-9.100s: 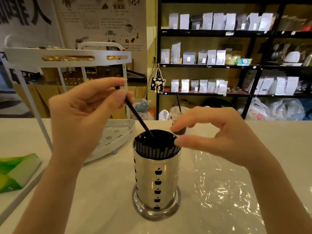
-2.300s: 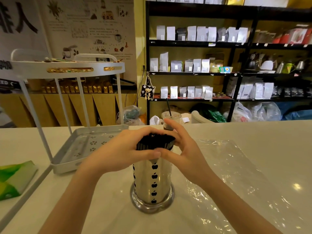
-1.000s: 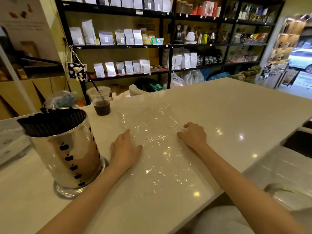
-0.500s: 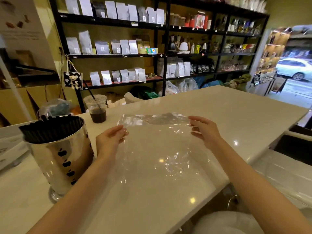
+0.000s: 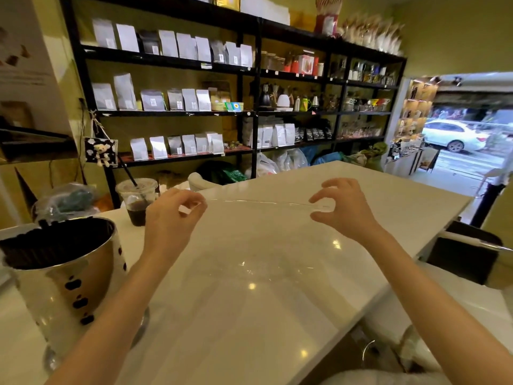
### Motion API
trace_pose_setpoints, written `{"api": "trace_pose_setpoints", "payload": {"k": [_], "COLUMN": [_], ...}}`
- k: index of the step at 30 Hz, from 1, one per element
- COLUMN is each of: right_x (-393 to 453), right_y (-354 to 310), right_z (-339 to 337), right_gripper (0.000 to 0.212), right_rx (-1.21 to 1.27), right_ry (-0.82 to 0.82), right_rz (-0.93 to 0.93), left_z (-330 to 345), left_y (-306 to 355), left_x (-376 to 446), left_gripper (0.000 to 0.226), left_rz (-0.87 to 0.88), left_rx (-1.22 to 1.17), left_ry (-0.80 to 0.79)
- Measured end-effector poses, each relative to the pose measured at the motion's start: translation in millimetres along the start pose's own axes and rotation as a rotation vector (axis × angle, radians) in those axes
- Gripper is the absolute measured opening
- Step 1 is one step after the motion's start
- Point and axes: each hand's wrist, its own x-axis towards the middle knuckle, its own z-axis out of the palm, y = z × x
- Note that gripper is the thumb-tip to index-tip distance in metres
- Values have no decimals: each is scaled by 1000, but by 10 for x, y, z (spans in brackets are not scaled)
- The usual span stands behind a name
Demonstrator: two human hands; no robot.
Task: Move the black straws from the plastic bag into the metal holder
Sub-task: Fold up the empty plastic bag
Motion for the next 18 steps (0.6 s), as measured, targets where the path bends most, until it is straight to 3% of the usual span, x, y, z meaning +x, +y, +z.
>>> {"api": "trace_pose_setpoints", "payload": {"k": [4, 8, 10, 12, 14, 16, 18], "right_x": [-55, -116, -106, -81, -72, -85, -115], "right_y": [-342, -620, -668, -675, -655, -635, -628], "right_z": [-42, 20, -14, -122, -249, -289, -227], "right_gripper": [48, 32, 20, 14, 13, 12, 11], "right_rx": [120, 225, 343, 585, 810, 1002, 1149], "right_ry": [-175, -158, -119, -109, -124, -152, -201], "right_rz": [-224, -282, -241, -136, -25, 80, 187], "left_z": [-44, -149, -186, -196, -191, -210, -221], "left_y": [205, 310, 299, 239, 161, 88, 79], "left_x": [-1, 13, 29, 47, 60, 60, 19], "left_gripper": [14, 21, 43, 79, 109, 131, 132], "left_rz": [39, 65, 23, -148, -379, -566, -680], "left_rx": [-81, -189, -189, -188, -313, -688, -1071], "left_ry": [-30, -3, 48, 58, -55, -286, -552]}}
